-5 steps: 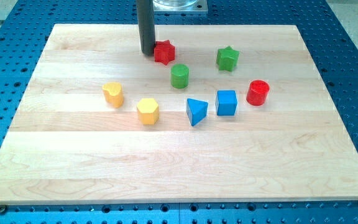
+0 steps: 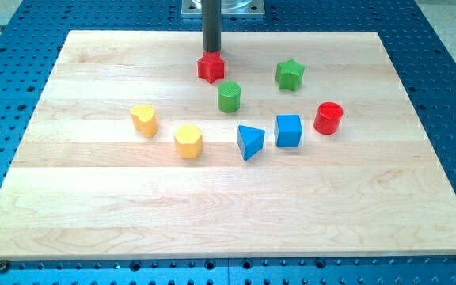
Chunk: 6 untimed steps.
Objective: Place your arm to the right of the green star
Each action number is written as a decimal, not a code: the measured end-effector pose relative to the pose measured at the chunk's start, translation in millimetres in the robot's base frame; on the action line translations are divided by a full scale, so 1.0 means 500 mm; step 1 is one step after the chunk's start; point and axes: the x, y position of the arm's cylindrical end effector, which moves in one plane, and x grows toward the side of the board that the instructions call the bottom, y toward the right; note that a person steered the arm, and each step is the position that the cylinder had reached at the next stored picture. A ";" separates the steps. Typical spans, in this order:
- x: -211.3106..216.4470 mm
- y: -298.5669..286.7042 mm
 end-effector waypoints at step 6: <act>-0.007 0.290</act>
